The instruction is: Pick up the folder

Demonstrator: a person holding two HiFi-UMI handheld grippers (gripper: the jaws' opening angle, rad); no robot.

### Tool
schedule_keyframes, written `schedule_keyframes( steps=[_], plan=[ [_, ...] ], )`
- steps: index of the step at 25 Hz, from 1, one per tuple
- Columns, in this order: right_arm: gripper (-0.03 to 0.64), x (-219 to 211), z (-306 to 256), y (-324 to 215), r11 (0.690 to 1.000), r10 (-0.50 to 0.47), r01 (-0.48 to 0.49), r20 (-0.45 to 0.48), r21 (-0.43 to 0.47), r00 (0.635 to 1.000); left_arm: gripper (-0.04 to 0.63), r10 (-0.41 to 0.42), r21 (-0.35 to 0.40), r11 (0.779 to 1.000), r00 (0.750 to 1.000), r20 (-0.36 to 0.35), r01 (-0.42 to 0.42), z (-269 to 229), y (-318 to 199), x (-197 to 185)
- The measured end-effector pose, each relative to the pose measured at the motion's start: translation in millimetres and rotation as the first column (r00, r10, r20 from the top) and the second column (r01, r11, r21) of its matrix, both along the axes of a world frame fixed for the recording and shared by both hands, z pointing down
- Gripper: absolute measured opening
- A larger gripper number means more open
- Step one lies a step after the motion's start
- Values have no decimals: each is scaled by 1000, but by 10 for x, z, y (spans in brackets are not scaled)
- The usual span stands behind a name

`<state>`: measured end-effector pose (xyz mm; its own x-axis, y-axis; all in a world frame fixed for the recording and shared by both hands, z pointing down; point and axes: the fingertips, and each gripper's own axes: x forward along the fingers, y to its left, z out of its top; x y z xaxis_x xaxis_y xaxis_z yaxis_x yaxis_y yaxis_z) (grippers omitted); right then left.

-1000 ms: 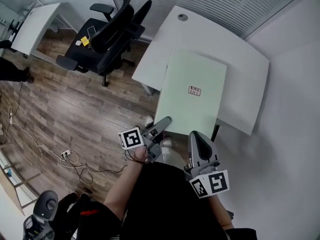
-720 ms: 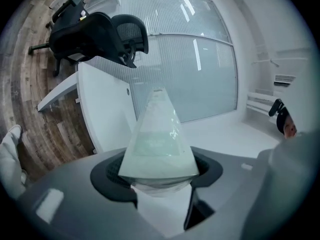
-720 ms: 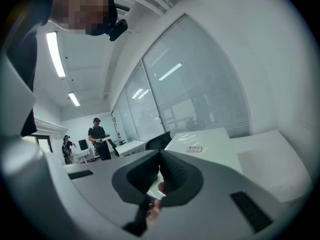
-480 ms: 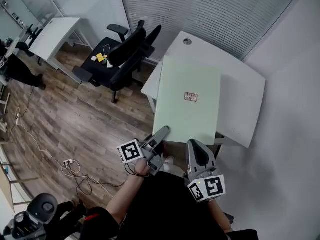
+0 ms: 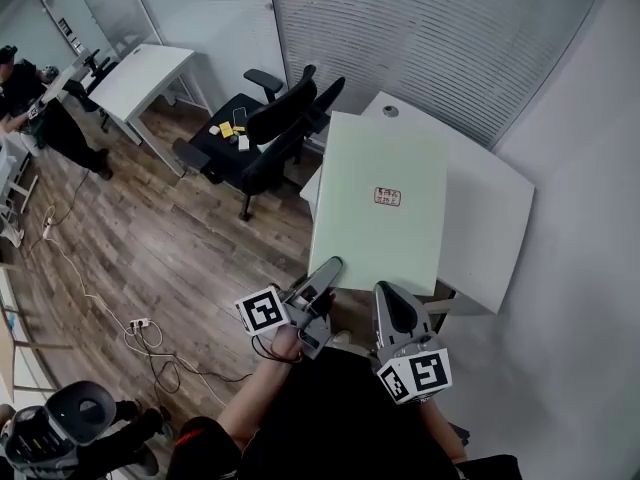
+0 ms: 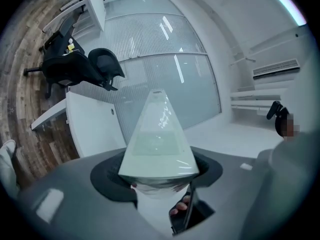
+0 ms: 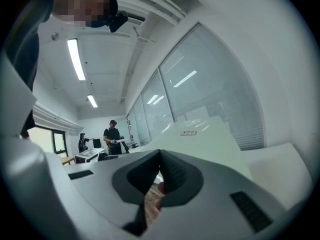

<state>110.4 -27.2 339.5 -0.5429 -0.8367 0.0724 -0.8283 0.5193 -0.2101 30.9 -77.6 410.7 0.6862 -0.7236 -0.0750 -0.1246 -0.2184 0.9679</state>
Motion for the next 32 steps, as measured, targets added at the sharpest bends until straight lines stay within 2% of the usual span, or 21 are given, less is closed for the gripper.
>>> schedule_keyframes(
  steps=[5, 10, 14, 20, 24, 29, 32],
  plan=[
    [1, -26, -114, 62, 999, -17, 17, -1, 40, 1000, 281, -54, 22, 998, 998, -44, 55, -142, 129, -68],
    [2, -106, -118, 79, 997, -51, 51, -5, 59, 999, 282, -93, 46, 994, 995, -26, 94, -174, 151, -172],
    [0, -202, -108, 192, 996, -64, 64, -11, 67, 998, 282, -92, 77, 992, 995, -44, 95, -244, 272, -215],
    [1, -277, -117, 260, 995, -66, 68, -19, 71, 998, 282, -84, 84, 993, 996, -12, 84, -196, 357, -244],
    [0, -306, -94, 255, 996, -70, 69, 2, 50, 998, 282, -86, 56, 994, 995, -51, 89, -189, 379, -262],
    [0, -351, -149, 291, 996, -72, 72, 10, 46, 997, 281, -79, 89, 993, 996, -40, 82, -280, 429, -301],
    [0, -360, -158, 318, 997, -69, 68, 10, 43, 998, 281, -90, 73, 993, 995, -47, 93, -245, 482, -310]
  ],
)
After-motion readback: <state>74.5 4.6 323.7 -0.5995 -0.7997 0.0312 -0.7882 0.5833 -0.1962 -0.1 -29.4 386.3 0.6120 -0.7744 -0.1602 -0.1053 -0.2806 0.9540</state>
